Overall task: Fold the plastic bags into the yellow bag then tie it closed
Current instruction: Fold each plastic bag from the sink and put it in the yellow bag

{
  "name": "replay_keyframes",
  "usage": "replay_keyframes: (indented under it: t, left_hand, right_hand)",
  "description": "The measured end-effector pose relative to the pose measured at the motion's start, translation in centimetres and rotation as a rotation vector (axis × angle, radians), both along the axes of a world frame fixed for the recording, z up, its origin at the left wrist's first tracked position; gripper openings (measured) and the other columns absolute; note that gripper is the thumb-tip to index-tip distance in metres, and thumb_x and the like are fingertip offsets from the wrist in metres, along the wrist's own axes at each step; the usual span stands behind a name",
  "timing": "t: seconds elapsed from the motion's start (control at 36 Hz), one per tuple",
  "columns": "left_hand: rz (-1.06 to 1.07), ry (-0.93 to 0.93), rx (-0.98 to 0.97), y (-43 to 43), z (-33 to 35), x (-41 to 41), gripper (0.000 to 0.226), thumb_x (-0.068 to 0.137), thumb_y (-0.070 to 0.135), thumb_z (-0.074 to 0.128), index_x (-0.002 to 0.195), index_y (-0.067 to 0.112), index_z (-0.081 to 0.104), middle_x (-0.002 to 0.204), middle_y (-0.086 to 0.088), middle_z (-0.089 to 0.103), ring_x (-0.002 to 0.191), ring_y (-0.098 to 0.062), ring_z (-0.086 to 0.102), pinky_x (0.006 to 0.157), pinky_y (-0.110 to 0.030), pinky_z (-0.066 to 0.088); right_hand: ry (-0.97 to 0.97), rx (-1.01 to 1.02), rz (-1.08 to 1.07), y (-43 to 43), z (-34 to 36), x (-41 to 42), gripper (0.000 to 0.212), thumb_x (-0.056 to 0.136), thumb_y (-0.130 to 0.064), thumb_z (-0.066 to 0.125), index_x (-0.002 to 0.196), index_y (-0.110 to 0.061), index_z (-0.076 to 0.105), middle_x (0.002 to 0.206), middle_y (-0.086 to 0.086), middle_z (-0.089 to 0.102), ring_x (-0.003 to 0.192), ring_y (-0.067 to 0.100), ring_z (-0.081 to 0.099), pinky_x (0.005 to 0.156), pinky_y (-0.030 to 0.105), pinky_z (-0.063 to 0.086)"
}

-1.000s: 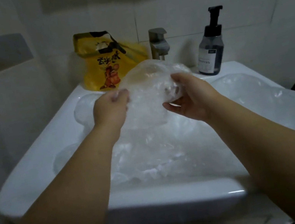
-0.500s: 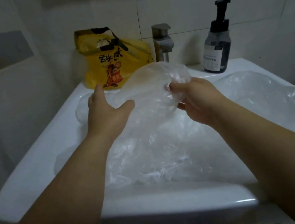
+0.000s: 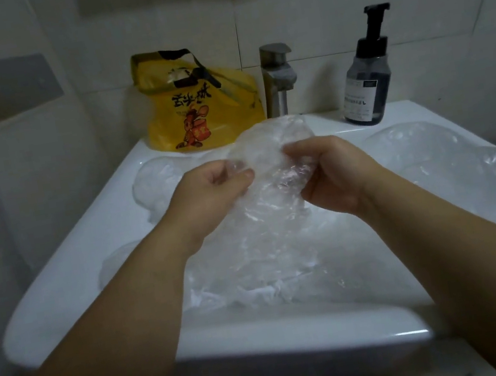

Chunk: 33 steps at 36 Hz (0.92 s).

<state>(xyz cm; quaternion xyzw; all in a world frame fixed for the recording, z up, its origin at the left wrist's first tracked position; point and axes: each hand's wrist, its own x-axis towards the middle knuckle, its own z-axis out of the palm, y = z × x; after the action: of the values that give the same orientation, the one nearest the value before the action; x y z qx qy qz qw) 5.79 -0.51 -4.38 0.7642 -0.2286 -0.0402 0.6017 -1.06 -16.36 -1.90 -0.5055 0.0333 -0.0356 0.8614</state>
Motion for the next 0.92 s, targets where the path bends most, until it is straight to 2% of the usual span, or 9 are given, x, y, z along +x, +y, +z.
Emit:
replay_keyframes:
  t: [0.06,0.17,0.36,0.44,0.5,0.64,0.69,0.81,0.92]
  left_hand:
    - [0.036,0.028,-0.049,-0.1,0.0,0.0,0.012,0.091,0.023,0.065,0.083,0.016,0.069,0.055,0.017,0.057,0.051,0.002,0.049,0.051,-0.011,0.043]
    - [0.145,0.187,-0.264,0.6,0.8,0.5,0.012,0.093,0.028,0.062,0.081,0.025,0.067,0.083,0.006,0.06,0.071,-0.01,0.051,0.06,-0.02,0.041]
    - [0.189,0.394,-0.409,1.5,1.5,0.2,0.024,0.088,0.044,0.066,0.074,0.024,0.062,0.073,0.008,0.046,0.063,-0.008,0.042,0.054,-0.02,0.037]
    - [0.012,0.446,-0.519,2.3,1.7,0.7,0.034,0.08,0.053,0.072,0.093,0.021,0.073,0.093,0.002,0.063,0.08,-0.009,0.061,0.077,-0.02,0.05]
    - [-0.093,0.43,-0.41,2.3,1.3,0.5,0.052,0.072,0.053,0.077,0.112,0.02,0.07,0.11,-0.002,0.069,0.1,-0.016,0.066,0.089,-0.031,0.053]
    - [-0.005,0.364,-0.306,1.3,0.7,-0.2,0.03,0.086,0.021,0.069,0.113,0.006,0.067,0.106,-0.013,0.071,0.095,-0.024,0.065,0.086,-0.038,0.055]
    - [0.041,0.368,-0.363,1.5,0.9,0.1,0.017,0.088,0.021,0.067,0.103,0.013,0.069,0.096,-0.004,0.072,0.087,-0.015,0.066,0.076,-0.028,0.058]
    - [0.056,0.385,-0.496,1.7,1.2,0.4,0.008,0.093,0.011,0.06,0.094,0.016,0.066,0.07,0.011,0.071,0.065,0.0,0.065,0.059,-0.015,0.054]
    - [-0.102,0.388,-0.557,1.7,1.9,-0.2,0.023,0.092,0.0,0.053,0.108,0.013,0.064,0.08,0.005,0.073,0.07,-0.004,0.069,0.06,-0.017,0.055]
  right_hand:
    - [-0.007,-0.061,-0.037,0.2,0.0,-0.1,0.022,0.09,0.003,0.05,0.109,0.001,0.058,0.096,0.017,0.069,0.081,0.024,0.069,0.073,0.031,0.059]
    - [0.023,-0.113,-0.159,-0.1,-0.2,-0.5,0.018,0.09,0.002,0.056,0.107,0.002,0.06,0.102,0.017,0.07,0.087,0.026,0.07,0.076,0.033,0.059]
    - [0.109,-0.193,-0.193,0.1,-0.4,-0.6,0.028,0.096,-0.02,0.054,0.111,0.002,0.061,0.111,0.02,0.067,0.1,0.031,0.065,0.092,0.043,0.053]
    - [0.134,-0.129,-0.2,-0.1,-0.1,-0.7,0.031,0.097,-0.026,0.054,0.113,-0.001,0.062,0.108,0.016,0.07,0.101,0.029,0.068,0.093,0.043,0.053]
    - [0.125,-0.061,-0.212,-0.4,0.1,-0.8,0.03,0.097,-0.028,0.053,0.111,-0.004,0.064,0.101,0.011,0.073,0.094,0.025,0.07,0.087,0.038,0.055]
    - [0.063,0.099,-0.152,-1.1,0.5,-1.1,0.018,0.096,-0.017,0.049,0.095,-0.006,0.064,0.07,0.004,0.069,0.058,0.014,0.066,0.054,0.023,0.054]
    - [0.016,0.089,-0.163,-1.3,0.4,-0.9,0.014,0.094,-0.004,0.048,0.093,-0.005,0.062,0.061,0.002,0.063,0.048,0.01,0.058,0.046,0.021,0.048]
    - [-0.041,-0.107,-0.281,-1.0,-0.1,-0.7,0.031,0.088,0.009,0.054,0.116,-0.004,0.061,0.094,0.012,0.069,0.076,0.019,0.068,0.072,0.028,0.059]
    - [-0.029,-0.042,-0.34,-1.8,-0.4,-0.2,0.056,0.083,0.0,0.067,0.135,-0.006,0.047,0.117,0.017,0.064,0.095,0.026,0.07,0.084,0.037,0.057]
